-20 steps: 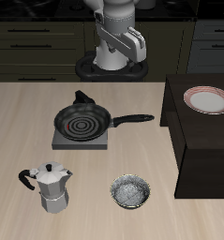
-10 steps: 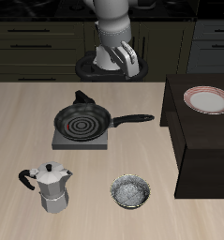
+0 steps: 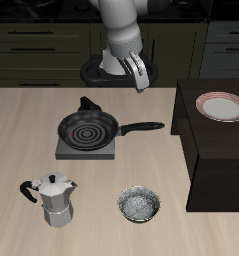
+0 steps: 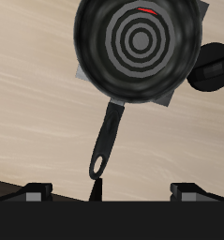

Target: Place the frypan on the top layer of the shelf and place the moka pot on the stove

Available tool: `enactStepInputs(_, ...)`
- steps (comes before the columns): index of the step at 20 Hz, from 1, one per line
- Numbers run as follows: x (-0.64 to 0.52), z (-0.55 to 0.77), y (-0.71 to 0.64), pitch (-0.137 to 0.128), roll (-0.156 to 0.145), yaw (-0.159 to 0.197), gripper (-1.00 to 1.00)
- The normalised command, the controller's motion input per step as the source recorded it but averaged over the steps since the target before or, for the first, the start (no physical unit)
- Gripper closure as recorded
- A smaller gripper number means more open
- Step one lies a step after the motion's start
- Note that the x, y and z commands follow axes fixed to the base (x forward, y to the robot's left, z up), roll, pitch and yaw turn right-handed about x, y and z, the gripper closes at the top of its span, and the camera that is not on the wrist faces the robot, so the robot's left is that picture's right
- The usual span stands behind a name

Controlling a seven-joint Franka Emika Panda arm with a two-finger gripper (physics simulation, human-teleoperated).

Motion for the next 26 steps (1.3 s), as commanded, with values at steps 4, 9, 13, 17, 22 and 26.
enactStepInputs(4, -0.02, -0.04, -0.01, -0.147, 0.026, 0.002, -1.0)
enactStepInputs(9, 0.12, -0.27, -0.05, -0.037, -0.001, -0.007, -1.0)
enactStepInputs(13, -0.06, -0.17, -0.09, -0.088, -0.052, 0.034, -1.0)
enactStepInputs(17, 0.1, -0.29, -0.07, -0.001, -0.021, -0.018, -1.0)
enactStepInputs(22, -0.01, -0.17, -0.04, -0.035, -0.017, 0.022, -1.0)
enactStepInputs(26, -0.06, -0.3, 0.08, -0.031, 0.021, 0.022, -1.0)
